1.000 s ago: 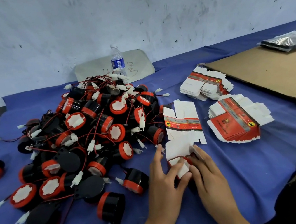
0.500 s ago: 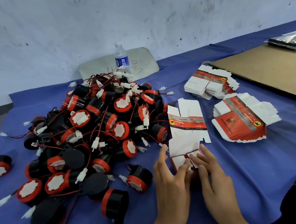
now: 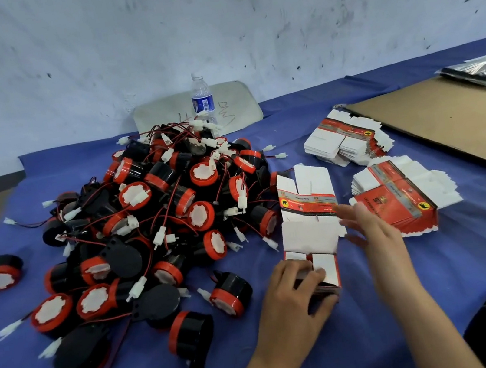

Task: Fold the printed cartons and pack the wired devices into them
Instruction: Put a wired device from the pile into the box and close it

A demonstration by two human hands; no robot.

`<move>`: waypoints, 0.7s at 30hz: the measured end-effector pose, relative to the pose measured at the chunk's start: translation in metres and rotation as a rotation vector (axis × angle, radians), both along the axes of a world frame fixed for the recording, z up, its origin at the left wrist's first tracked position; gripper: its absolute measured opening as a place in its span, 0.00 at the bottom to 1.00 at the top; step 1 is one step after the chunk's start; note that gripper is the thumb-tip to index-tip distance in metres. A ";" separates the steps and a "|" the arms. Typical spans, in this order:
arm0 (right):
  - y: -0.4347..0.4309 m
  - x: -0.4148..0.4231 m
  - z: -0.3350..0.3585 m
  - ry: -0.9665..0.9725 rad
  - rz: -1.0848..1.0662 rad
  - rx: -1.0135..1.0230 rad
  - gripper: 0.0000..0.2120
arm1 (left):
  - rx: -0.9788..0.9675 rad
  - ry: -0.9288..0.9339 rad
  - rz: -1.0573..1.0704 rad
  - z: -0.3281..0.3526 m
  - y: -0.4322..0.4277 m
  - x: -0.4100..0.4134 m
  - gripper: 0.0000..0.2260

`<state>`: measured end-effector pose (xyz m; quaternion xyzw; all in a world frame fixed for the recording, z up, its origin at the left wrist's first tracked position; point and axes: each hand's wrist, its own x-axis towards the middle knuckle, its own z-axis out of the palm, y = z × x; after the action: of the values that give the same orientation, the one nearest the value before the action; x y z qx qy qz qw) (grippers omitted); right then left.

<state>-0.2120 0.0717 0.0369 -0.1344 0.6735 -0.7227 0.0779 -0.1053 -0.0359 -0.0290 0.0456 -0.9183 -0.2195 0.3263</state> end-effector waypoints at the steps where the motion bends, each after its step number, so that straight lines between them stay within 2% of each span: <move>1: -0.004 -0.006 0.006 -0.077 0.121 -0.040 0.22 | 0.007 -0.003 -0.007 0.000 0.000 0.000 0.13; 3: -0.012 -0.014 0.013 -0.179 0.332 -0.014 0.28 | 0.014 -0.001 -0.023 0.000 -0.001 0.001 0.13; 6: -0.017 -0.018 0.007 -0.100 0.474 0.182 0.20 | 0.019 -0.017 -0.032 0.001 -0.001 0.002 0.12; 8: -0.016 -0.016 0.004 -0.077 0.513 0.209 0.18 | 0.024 -0.016 -0.037 0.002 -0.001 0.002 0.12; 17: -0.010 -0.007 -0.003 0.146 0.498 0.210 0.10 | 0.056 -0.005 -0.054 0.002 -0.001 -0.001 0.09; 21: -0.013 -0.005 -0.010 0.260 0.380 0.235 0.14 | 0.072 0.000 -0.065 0.004 -0.001 -0.001 0.09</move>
<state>-0.2167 0.0591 0.0266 -0.3404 0.7199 -0.5885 0.1399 -0.1060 -0.0366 -0.0248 0.0274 -0.9108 -0.2627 0.3173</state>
